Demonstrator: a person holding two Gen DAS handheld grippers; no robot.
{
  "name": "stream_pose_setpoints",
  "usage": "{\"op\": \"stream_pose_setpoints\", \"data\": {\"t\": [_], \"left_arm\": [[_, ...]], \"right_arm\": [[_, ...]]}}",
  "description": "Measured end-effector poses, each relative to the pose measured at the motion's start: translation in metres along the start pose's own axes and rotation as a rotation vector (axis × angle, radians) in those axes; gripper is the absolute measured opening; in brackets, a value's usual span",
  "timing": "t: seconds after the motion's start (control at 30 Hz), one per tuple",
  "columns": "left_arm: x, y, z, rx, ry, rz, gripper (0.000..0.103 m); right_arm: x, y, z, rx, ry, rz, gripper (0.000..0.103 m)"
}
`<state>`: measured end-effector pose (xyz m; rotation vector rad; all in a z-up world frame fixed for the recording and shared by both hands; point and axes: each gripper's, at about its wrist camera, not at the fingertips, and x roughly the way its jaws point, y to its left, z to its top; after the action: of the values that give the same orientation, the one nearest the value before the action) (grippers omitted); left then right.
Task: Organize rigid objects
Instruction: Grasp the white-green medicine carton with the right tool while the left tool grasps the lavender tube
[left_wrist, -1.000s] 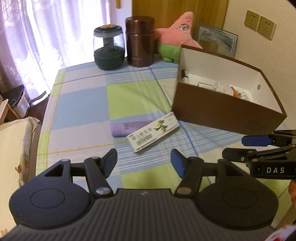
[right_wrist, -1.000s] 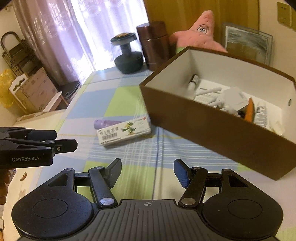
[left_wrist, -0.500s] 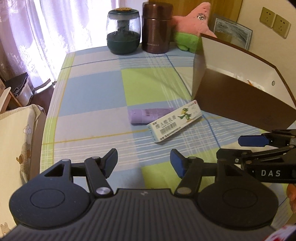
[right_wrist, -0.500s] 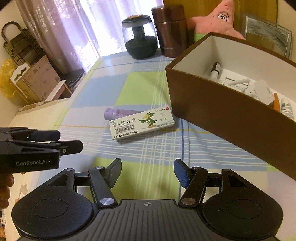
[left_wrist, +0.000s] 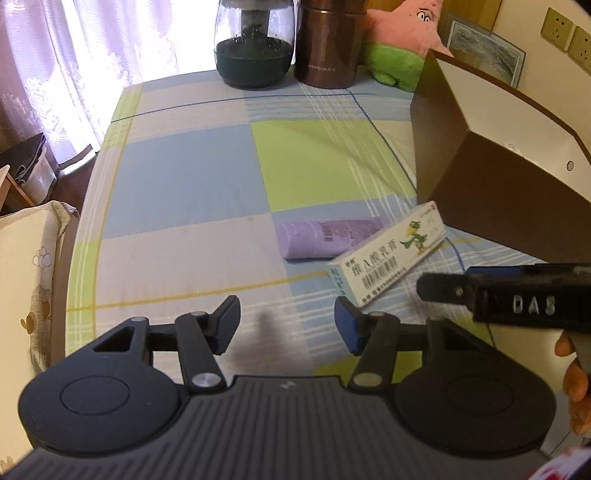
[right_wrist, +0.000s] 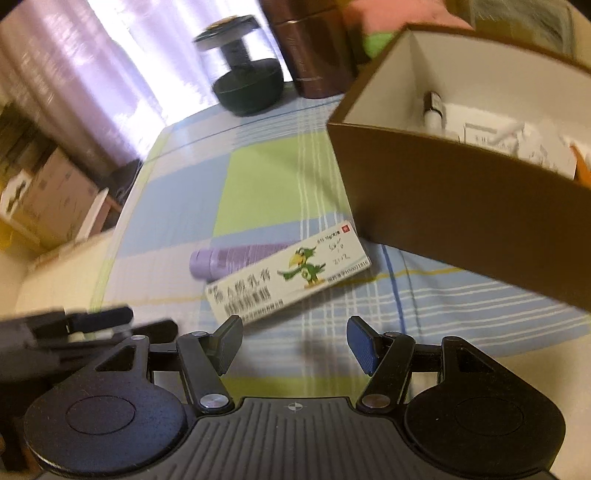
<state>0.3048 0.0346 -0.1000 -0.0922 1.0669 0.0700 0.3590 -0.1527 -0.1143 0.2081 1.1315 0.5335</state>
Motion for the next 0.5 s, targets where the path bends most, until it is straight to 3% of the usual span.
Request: {"op": "stream_pose_setpoints", "data": {"t": [0.5], "left_arm": [[0.035, 0.017, 0.015, 0.01, 0.041, -0.031, 0.052]], "right_arm": [[0.04, -0.022, 0.019, 0.526, -0.02, 0.04, 0.059]]}}
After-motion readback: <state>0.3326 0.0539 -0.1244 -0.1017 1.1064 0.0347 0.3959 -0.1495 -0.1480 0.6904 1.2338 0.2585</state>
